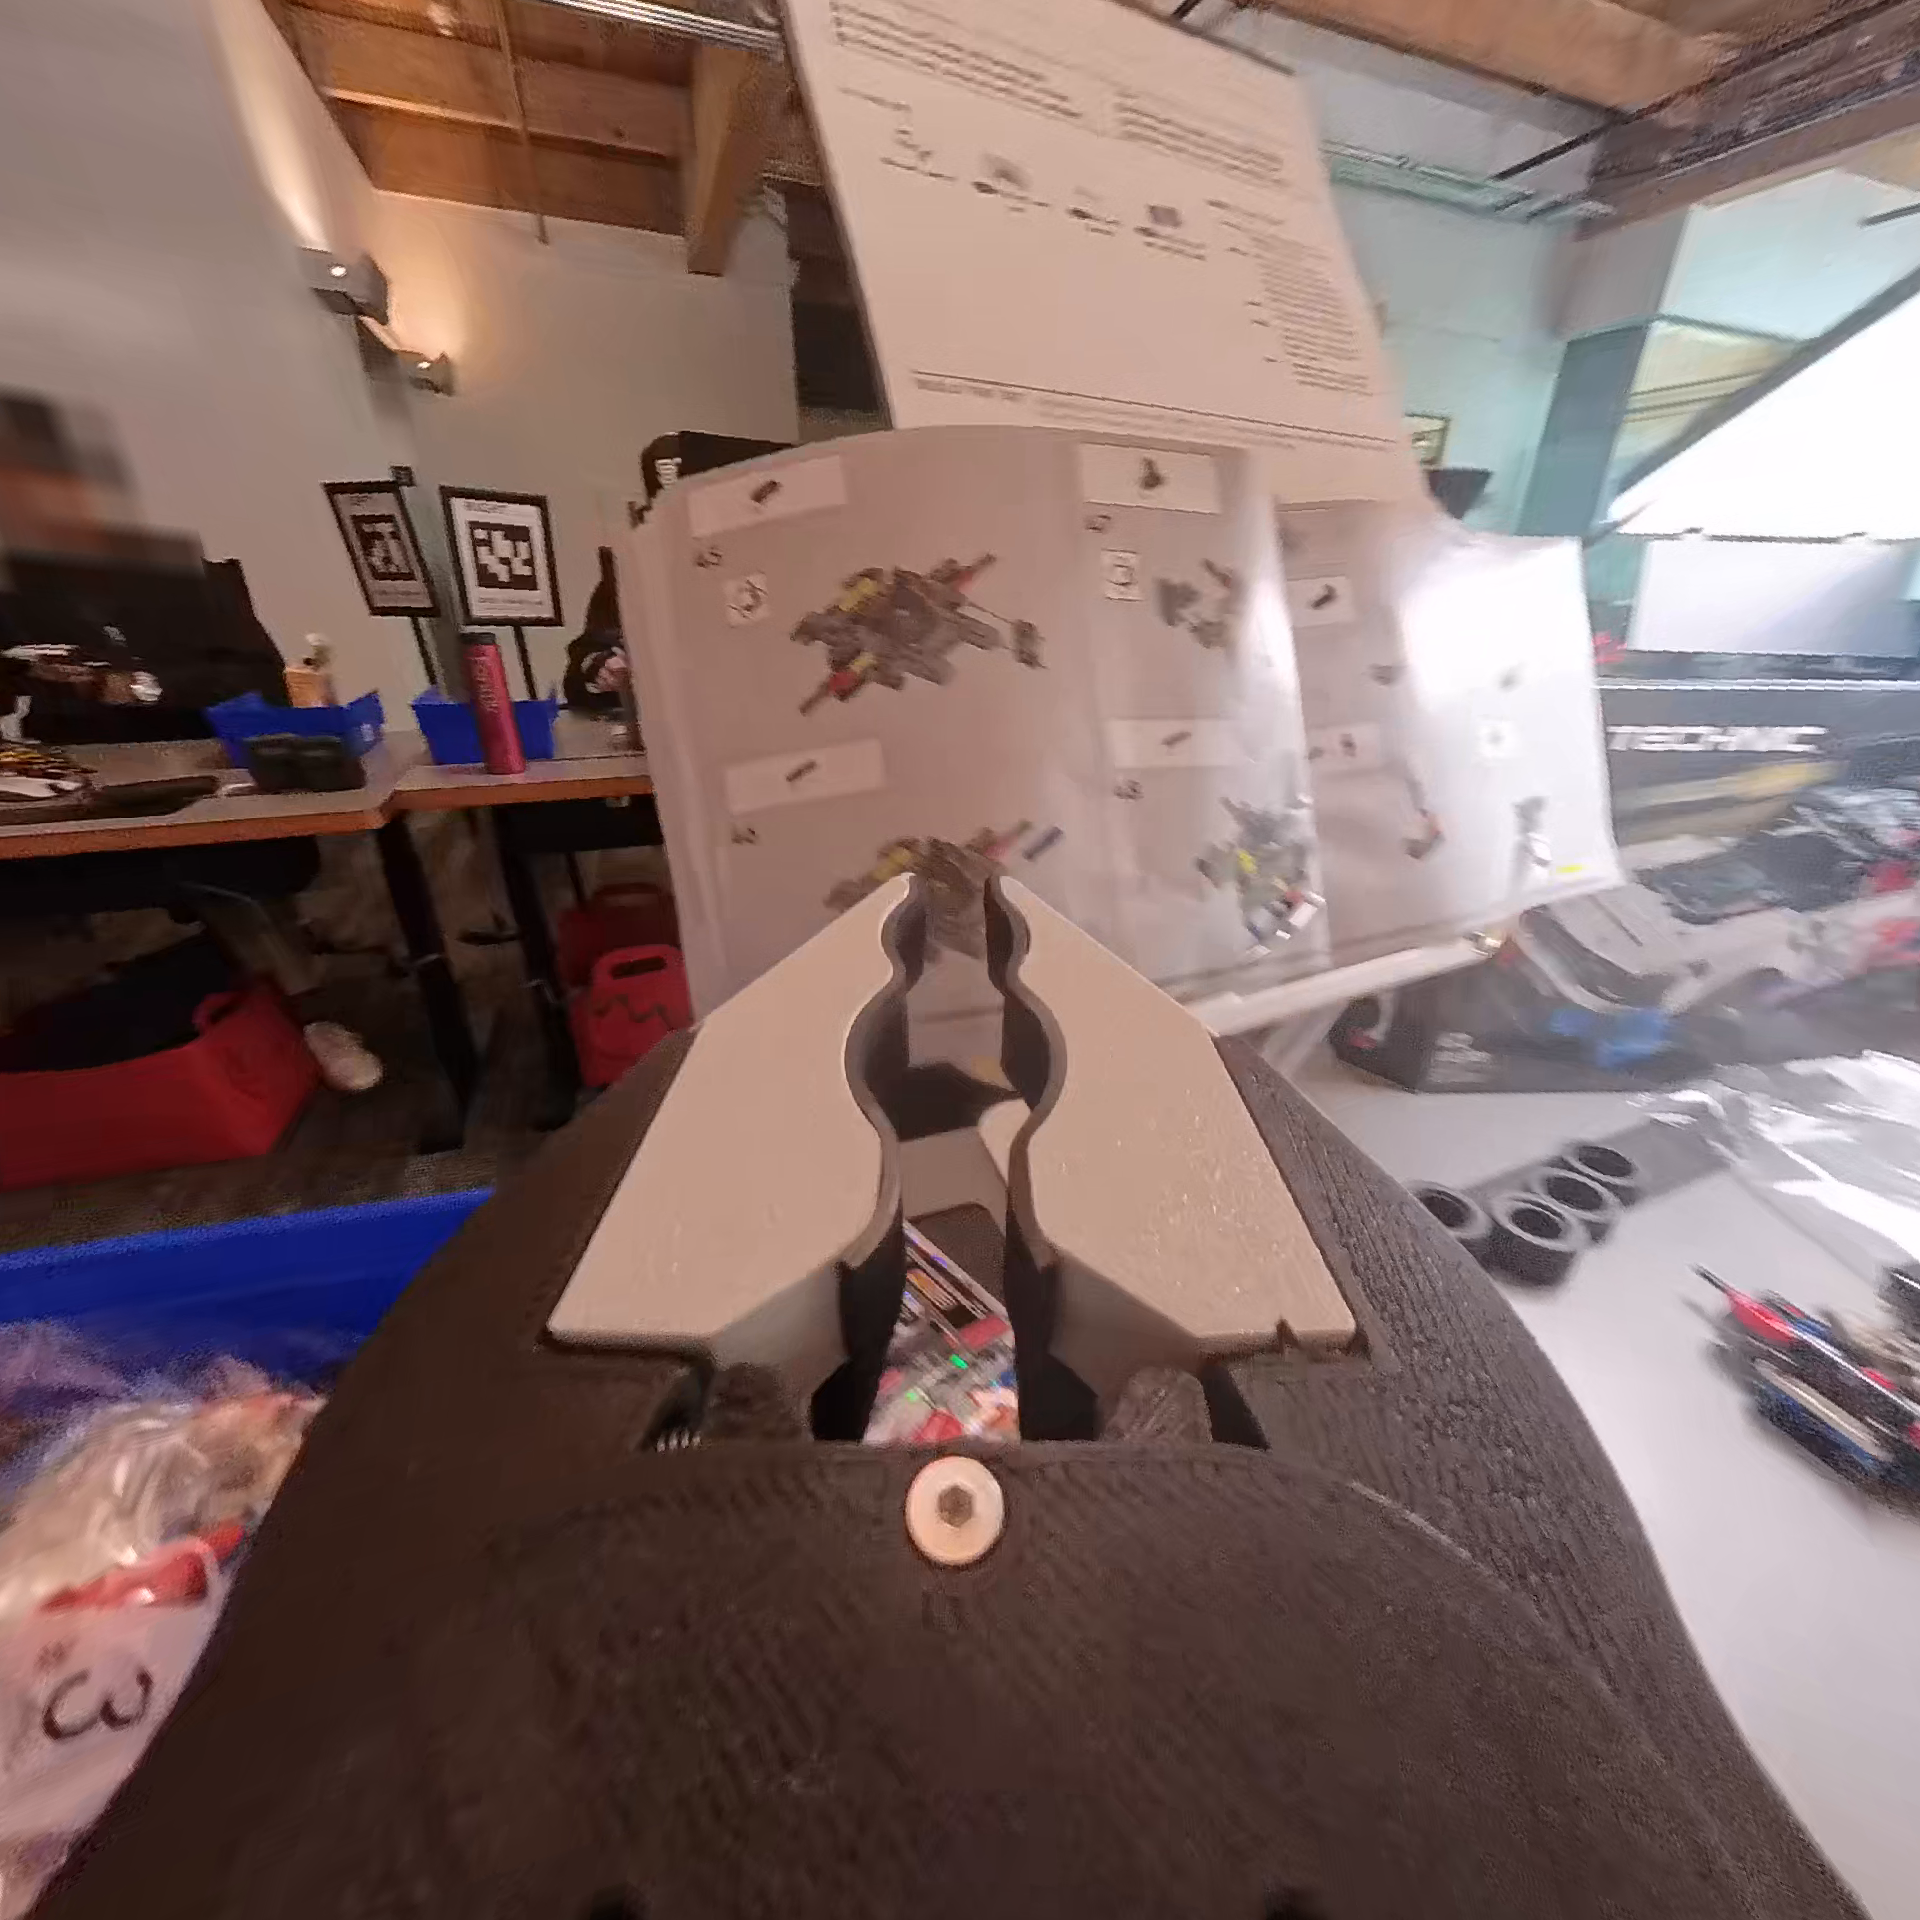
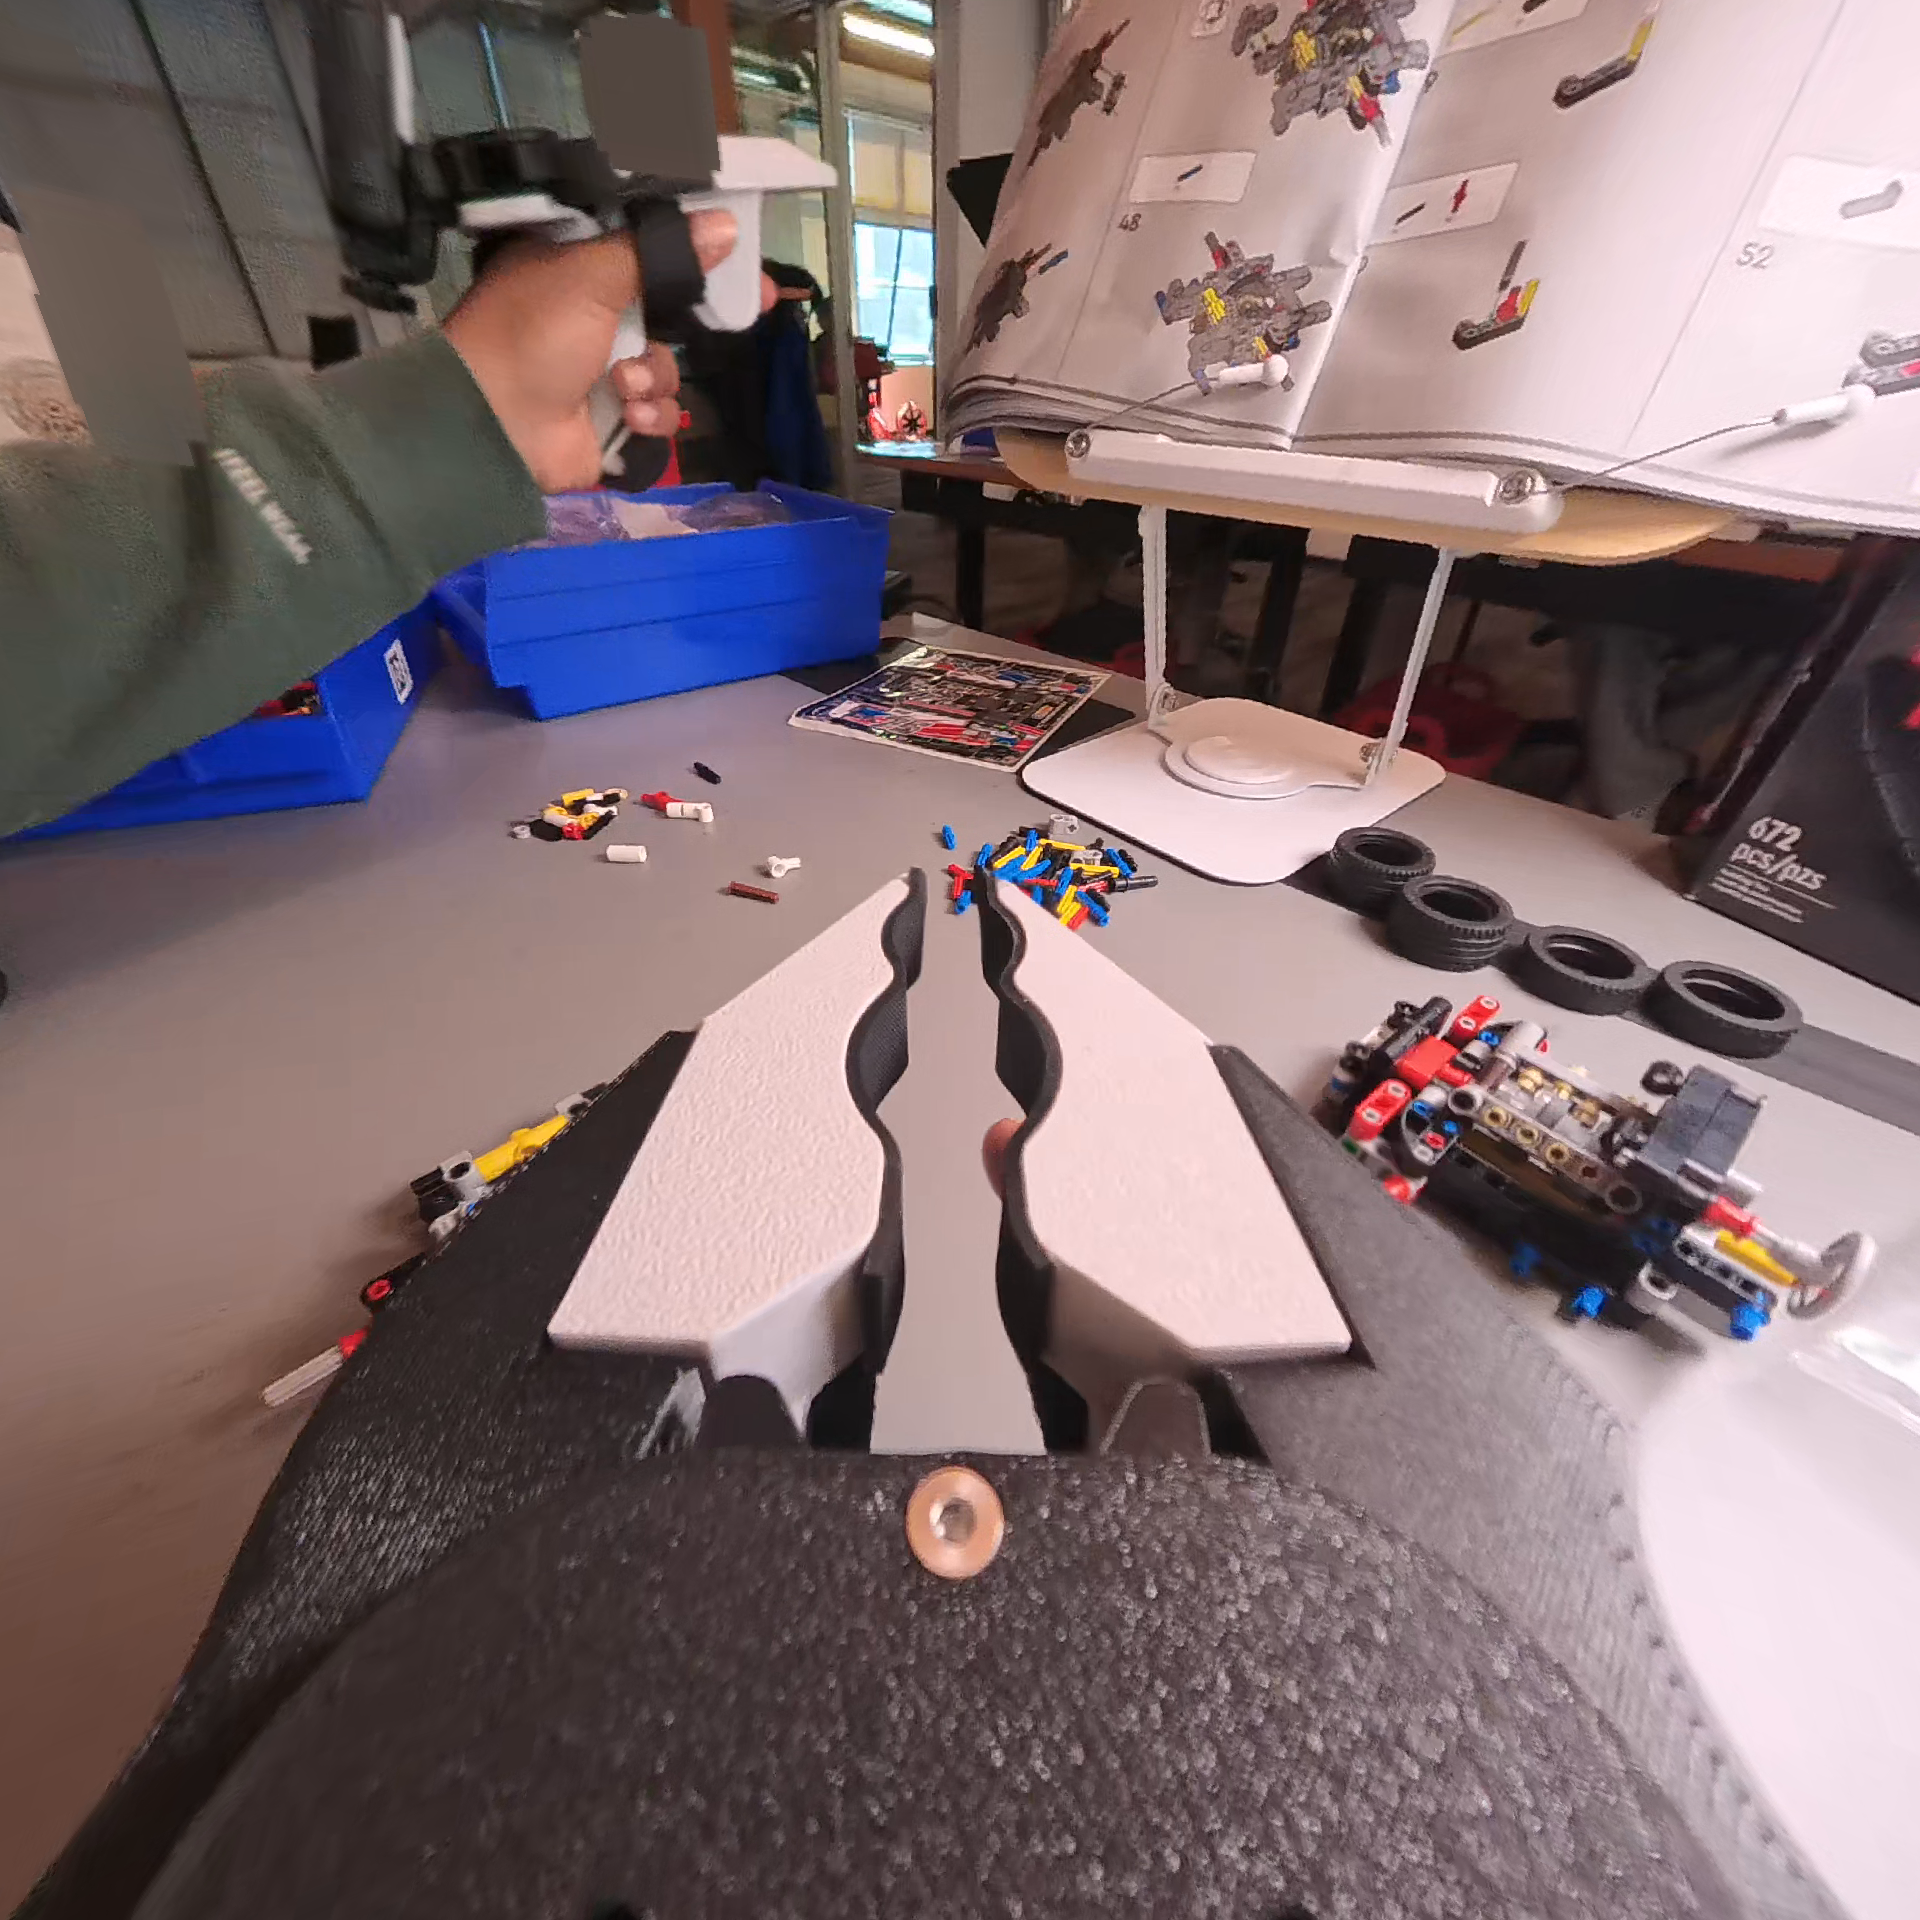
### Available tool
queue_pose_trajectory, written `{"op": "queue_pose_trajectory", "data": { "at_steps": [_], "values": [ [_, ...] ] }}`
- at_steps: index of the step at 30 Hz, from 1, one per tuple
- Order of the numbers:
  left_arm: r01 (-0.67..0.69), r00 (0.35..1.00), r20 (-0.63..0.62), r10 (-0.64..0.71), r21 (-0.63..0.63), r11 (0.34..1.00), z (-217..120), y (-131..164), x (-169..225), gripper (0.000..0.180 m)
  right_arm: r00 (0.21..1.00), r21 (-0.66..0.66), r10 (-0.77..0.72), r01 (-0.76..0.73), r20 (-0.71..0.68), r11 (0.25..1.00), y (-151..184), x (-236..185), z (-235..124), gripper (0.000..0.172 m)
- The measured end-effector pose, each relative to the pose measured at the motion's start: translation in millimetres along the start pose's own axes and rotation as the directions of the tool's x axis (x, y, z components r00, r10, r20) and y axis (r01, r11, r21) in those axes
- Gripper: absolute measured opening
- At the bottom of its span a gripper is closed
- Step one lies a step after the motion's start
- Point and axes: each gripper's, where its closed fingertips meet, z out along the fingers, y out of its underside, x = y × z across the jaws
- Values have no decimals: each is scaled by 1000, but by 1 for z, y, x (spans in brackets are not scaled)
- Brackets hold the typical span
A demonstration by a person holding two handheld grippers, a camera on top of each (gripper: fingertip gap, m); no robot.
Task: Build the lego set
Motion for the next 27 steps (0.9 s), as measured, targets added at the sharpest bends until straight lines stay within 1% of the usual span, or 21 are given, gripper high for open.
{"op": "queue_pose_trajectory", "data": {
  "at_steps": [3,5,7,10,16,21,24,27],
  "values": [
    [-32,999,31,32,-14,999,38,-4,-19,4,999,-6,37,-38,-13,999,11,-4,-5,4],
    [-53,997,50,55,-41,998,58,-2,-29,2,999,-29,28,-29,-25,999,21,-5,-6,2],
    [-55,995,78,61,-74,996,73,4,-40,1,999,-49,-4,2,-40,999,26,-2,-4,2],
    [-64,993,96,73,-95,993,86,12,-50,0,997,-60,-42,39,-59,997,31,3,0,2],
    [-54,995,74,60,-87,995,92,22,-49,0,994,-67,-91,86,-69,994,33,6,3,0],
    [-51,997,49,55,-68,996,94,24,-42,0,995,-72,-70,65,-69,995,34,8,4,0],
    [-47,999,16,48,-51,998,89,24,-30,0,996,-80,-50,45,-69,996,36,10,5,1],
    [-42,998,-48,40,-46,998,78,23,-10,0,997,-87,-38,31,-70,996,37,12,5,1]
  ]
}}
